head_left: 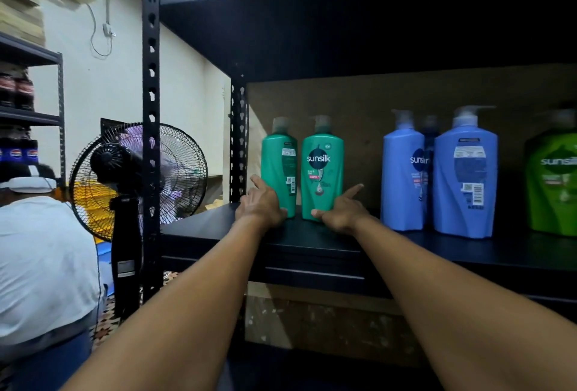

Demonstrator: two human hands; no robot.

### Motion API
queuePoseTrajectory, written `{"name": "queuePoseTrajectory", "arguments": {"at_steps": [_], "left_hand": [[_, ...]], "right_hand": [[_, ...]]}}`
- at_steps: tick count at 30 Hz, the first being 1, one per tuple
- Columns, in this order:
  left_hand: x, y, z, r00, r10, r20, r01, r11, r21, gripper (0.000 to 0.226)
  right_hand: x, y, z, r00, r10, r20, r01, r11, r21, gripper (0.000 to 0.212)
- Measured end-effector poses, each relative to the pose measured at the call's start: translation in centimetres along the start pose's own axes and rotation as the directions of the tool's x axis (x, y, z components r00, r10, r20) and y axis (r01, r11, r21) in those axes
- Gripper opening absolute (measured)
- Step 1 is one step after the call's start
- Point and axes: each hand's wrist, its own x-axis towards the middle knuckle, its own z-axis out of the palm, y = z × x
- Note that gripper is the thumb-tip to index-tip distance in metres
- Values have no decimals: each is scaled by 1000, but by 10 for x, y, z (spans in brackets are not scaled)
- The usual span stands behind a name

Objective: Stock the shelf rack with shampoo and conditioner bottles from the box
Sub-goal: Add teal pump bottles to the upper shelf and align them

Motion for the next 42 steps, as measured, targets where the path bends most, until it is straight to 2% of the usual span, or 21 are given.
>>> {"name": "queuePoseTrajectory", "arguments": {"at_steps": [2,4,6,7,9,10,12,14,18,20,21,26,30,34,37,39,42], "left_hand": [[-21,4,-14,996,81,-48,-83,996,-29,100],[-50,7,-25,959,193,-206,-219,969,-113,81],[-93,9,-30,866,273,-419,-386,897,-215,63],[-118,8,-30,819,289,-495,-453,857,-248,56],[-170,3,-24,766,305,-566,-540,783,-309,43],[-201,3,-15,765,322,-558,-565,751,-342,37],[-256,1,10,798,360,-483,-571,708,-416,31],[-309,-4,46,848,386,-364,-525,709,-471,30],[-404,-32,149,950,311,-5,-276,833,-479,37],[-444,-47,196,951,255,172,-156,881,-447,40],[-461,-51,215,944,252,213,-140,890,-433,42],[-544,-73,312,852,116,510,79,936,-344,39],[-594,-81,372,757,10,654,193,952,-239,45],[-626,-73,427,643,-50,764,257,954,-154,55],[-645,-60,466,553,-65,831,267,958,-103,58],[-650,-53,490,525,-71,848,242,968,-69,64],[-653,-49,524,498,-107,861,258,966,-30,74]], "right_hand": [[-21,-3,-12,998,-12,54,14,999,-46,123],[-51,-5,-24,996,-77,42,80,994,-71,108],[-92,0,-36,964,-230,-134,225,973,-49,75],[-117,7,-40,920,-304,-249,309,951,-21,61],[-168,30,-46,799,-419,-432,478,878,31,44],[-200,49,-48,758,-447,-474,533,844,57,42],[-255,95,-43,738,-469,-486,578,811,95,45],[-301,148,-26,780,-416,-468,534,832,149,48],[-385,269,33,925,-107,-365,224,929,295,55],[-417,320,65,969,9,-248,69,950,304,59],[-428,345,80,979,47,-200,13,959,285,61],[-485,439,146,976,216,23,-217,969,115,52],[-511,487,178,921,367,128,-376,925,58,64],[-527,530,208,846,499,187,-513,858,31,72],[-530,548,224,787,587,189,-608,790,78,78],[-531,555,233,753,630,190,-655,748,112,80],[-541,562,244,664,714,225,-747,647,151,72]]}}
